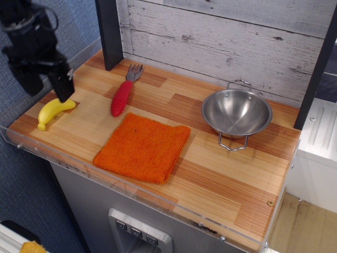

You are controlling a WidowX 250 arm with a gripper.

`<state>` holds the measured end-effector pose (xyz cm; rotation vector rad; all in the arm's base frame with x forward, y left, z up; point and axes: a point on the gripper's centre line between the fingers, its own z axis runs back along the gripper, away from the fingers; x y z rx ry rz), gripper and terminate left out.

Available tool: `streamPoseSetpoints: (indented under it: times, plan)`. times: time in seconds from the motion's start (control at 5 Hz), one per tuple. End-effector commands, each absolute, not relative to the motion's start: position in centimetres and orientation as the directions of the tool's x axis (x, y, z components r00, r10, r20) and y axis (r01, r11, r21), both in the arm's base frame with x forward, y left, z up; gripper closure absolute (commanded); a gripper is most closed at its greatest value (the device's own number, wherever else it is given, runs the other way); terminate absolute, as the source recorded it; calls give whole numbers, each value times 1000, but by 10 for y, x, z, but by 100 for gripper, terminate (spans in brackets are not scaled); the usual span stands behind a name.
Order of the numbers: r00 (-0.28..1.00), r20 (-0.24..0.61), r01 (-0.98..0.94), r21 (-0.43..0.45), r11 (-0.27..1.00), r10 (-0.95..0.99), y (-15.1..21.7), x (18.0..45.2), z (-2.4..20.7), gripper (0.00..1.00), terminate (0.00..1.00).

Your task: Move banana from front left into the bowl.

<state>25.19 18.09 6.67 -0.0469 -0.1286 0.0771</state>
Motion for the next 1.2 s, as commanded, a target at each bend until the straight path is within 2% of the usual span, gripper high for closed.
streamPoseSetpoints:
  times: [0.0,0.6,0.8,1.0]
  plan:
    - [986,165,-31,-44,999,38,203,260,66,0,0]
    - [998,68,19,-71,997,-14,180,255,0,0,0]
    - [997,77,-16,-68,998,21,182,248,-8,100,0]
    - [995,90,-32,-74,997,38,184,245,-1,100,0]
